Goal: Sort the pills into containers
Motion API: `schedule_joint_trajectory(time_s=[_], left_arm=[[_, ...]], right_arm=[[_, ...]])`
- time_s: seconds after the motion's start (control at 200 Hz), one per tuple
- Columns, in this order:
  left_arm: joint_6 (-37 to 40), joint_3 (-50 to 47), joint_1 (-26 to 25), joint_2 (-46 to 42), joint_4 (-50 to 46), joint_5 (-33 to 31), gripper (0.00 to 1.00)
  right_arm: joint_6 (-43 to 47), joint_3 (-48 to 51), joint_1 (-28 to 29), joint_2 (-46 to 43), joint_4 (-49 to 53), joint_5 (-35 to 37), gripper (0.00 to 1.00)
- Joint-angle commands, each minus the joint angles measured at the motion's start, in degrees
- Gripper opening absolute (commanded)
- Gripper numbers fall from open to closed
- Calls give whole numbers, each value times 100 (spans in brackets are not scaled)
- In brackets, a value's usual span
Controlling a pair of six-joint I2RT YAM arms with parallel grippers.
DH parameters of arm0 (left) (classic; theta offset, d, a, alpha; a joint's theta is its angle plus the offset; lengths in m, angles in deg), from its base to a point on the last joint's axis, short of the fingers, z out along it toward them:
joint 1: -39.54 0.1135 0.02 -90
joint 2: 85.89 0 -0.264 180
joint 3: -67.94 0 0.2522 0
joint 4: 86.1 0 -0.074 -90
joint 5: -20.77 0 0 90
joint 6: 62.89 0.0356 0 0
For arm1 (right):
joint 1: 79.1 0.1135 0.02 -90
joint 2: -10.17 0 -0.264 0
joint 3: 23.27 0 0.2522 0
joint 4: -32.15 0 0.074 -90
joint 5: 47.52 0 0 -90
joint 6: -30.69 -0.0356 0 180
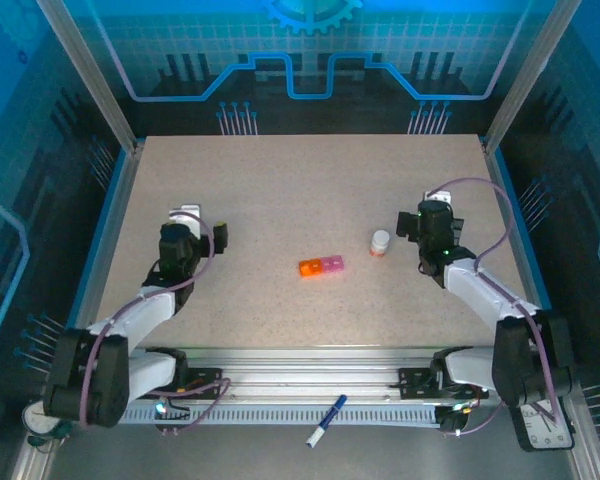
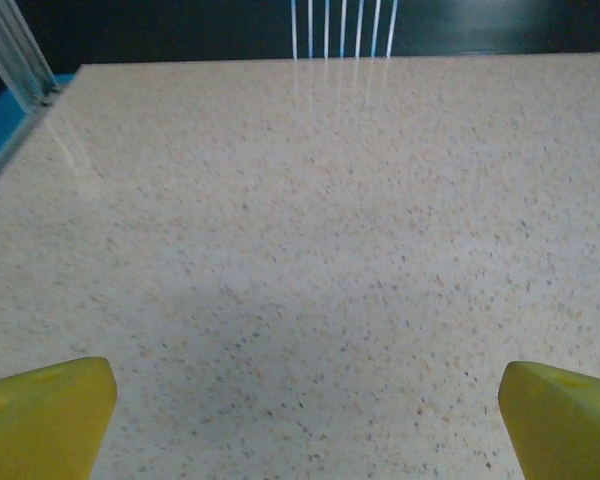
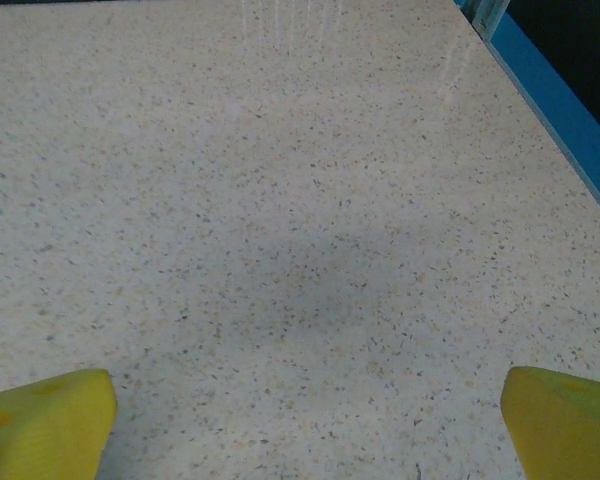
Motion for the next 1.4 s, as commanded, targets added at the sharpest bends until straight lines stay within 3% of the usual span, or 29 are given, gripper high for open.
schedule_joint_trajectory(time_s=[0.0, 0.165, 0.295, 0.44, 0.5, 0.66, 0.885, 1.396], left_arm=[[73, -389, 51, 394, 1620, 382, 99], [129, -452, 56, 1027, 2245, 372, 99], [171, -408, 51, 1505, 2691, 439, 99], [146, -444, 84, 2050, 3182, 457, 99], [185, -410, 88, 2205, 3359, 412, 99], [-131, 31, 464, 2160, 2429, 962, 99], [-139, 11, 457, 2163, 2481, 888, 99], [-140, 13, 456, 2161, 2482, 899, 99]], right_arm=[[514, 408, -99, 173, -1421, 215, 100], [905, 1048, -202, 568, -2925, -122, 100], [1224, 1691, -269, 1139, -4863, -561, 100], [1241, 1908, -460, 1300, -5169, -1515, 100], [1290, 2091, -507, 1706, -6149, -1465, 100], [1139, 1458, -658, 1505, -4540, -1813, 100], [1236, 1518, -508, 1578, -4811, -1444, 100], [1222, 1473, -602, 1560, -4684, -1751, 100]])
